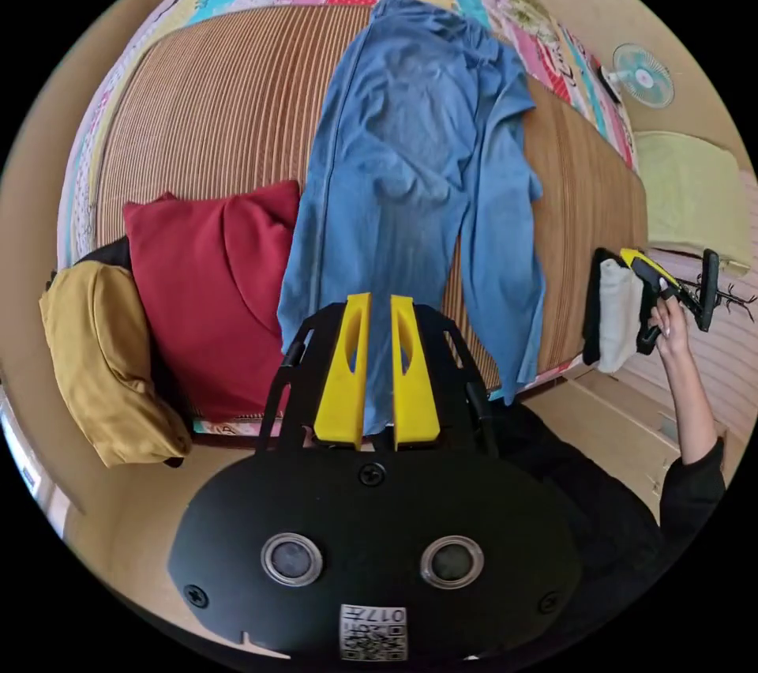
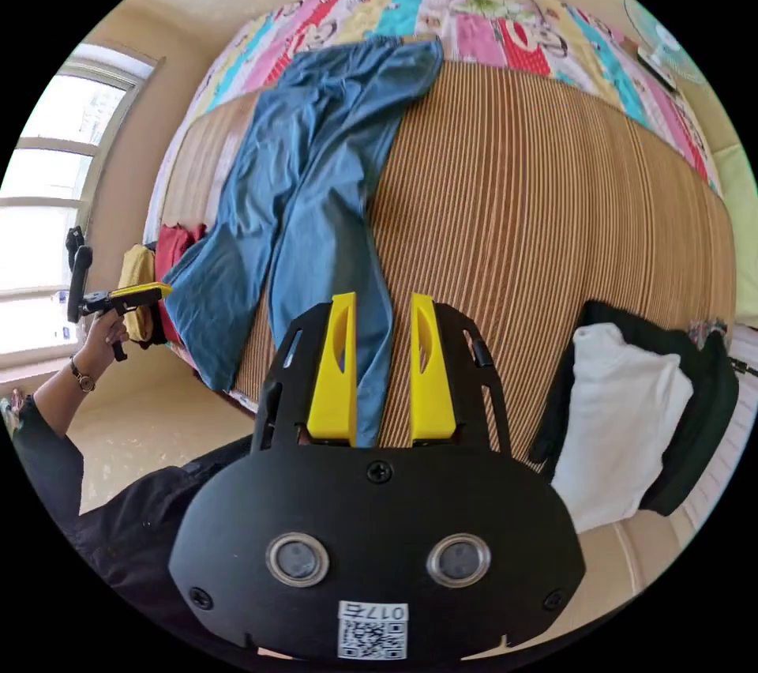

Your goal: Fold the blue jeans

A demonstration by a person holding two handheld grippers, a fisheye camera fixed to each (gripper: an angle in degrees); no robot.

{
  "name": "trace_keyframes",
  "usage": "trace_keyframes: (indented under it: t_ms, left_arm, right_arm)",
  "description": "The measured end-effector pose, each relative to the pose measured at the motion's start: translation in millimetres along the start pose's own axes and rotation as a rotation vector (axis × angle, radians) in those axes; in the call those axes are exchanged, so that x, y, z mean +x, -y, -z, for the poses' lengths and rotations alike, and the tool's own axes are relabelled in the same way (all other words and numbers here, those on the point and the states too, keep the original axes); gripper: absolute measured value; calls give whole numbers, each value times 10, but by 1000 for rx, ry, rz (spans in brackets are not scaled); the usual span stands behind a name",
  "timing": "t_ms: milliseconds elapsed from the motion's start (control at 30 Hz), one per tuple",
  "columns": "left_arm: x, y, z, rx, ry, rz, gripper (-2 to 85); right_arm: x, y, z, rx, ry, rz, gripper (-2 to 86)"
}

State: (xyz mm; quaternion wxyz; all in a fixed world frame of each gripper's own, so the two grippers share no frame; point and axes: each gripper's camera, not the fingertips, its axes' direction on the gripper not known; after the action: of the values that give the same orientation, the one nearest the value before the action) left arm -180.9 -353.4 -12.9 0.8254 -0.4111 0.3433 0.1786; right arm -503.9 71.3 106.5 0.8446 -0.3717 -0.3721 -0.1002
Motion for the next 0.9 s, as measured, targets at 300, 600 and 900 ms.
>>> trace_keyframes:
  t_ms: [300,600,900]
  left_arm:
    - [-288,-616,-1052,-252,-71,-27,45]
    - [-519,-1337,-868,-266,-200,76,-1]
    - [-1520,-2088,143,-36,-248,185,54]
  right_arm:
    - [503,-406,-168,-267,60,-126,72]
    - [1878,-973,1480,-9,71,-462,21]
    - [1398,-803,2927,105,-143,-209,52]
